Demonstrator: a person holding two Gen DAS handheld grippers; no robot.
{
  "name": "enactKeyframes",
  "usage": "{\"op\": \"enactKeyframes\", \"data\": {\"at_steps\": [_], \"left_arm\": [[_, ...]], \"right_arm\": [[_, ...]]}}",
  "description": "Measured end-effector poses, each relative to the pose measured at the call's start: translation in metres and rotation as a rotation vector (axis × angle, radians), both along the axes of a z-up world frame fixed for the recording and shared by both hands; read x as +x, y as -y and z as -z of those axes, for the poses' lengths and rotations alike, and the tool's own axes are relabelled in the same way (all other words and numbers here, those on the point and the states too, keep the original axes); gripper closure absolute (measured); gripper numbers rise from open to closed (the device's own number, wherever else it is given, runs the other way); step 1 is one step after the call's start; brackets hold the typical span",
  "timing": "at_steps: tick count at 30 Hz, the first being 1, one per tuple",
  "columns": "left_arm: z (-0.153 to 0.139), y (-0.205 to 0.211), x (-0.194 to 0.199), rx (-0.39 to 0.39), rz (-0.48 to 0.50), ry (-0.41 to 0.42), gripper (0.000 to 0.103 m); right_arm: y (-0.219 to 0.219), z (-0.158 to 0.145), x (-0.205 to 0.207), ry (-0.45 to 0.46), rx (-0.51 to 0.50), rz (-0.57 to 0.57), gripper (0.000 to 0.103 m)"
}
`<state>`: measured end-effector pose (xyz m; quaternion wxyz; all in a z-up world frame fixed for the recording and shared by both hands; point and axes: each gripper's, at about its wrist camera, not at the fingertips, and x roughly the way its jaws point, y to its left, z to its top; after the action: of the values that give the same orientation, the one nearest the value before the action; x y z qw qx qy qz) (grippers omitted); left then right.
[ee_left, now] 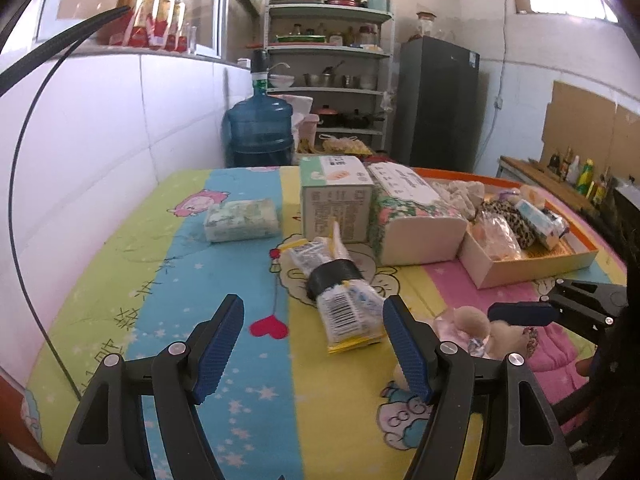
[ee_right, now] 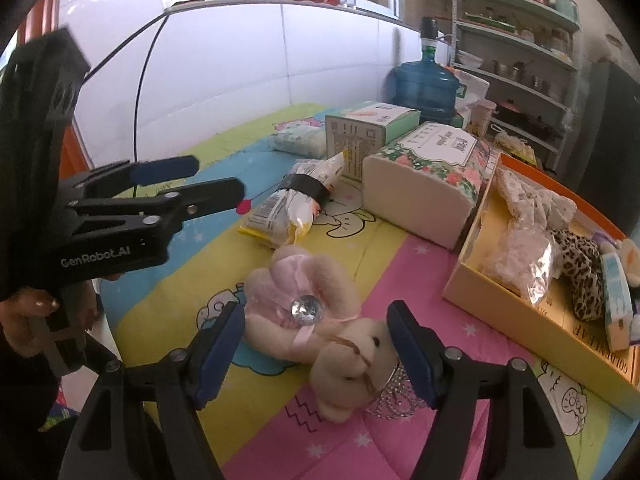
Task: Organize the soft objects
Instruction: 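Grasp the pink plush bunny with the right gripper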
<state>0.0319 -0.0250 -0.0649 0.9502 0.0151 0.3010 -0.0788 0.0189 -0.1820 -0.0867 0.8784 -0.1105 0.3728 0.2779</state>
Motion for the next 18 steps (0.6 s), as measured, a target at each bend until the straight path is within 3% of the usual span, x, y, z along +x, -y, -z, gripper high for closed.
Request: {"op": "enactKeyframes", "data": {"at_steps": [6,9,11,13,18], "left_arm": [[0.001,0.025,0.0,0.035,0.032,-0.002,0.029],[0.001,0.027,0.001,0.049,0.024,0.004,0.029],[0.0,0.026,0.002,0.055,0.008,0.006,0.029],[0.0,0.026,0.003,0.051,0.007,0.003,0.029],[-0.006,0.038,-0.002,0.037,0.059,0.035,0.029]], "right_arm": [[-0.008,0.007,0.001,-0.005,-0.077,-0.004,0.029],[-0.008,0.008,0.001,0.002,-0.104,0.059,0.04],[-0.002,0.005,0.002,0.0,-0.089,0.109,0.053],[0.009,0.003,0.002,-0.012,-0.056,0.157,0.059],[0.042,-0.016,-0.009,0.016,0.069,0.285,0.06]]}}
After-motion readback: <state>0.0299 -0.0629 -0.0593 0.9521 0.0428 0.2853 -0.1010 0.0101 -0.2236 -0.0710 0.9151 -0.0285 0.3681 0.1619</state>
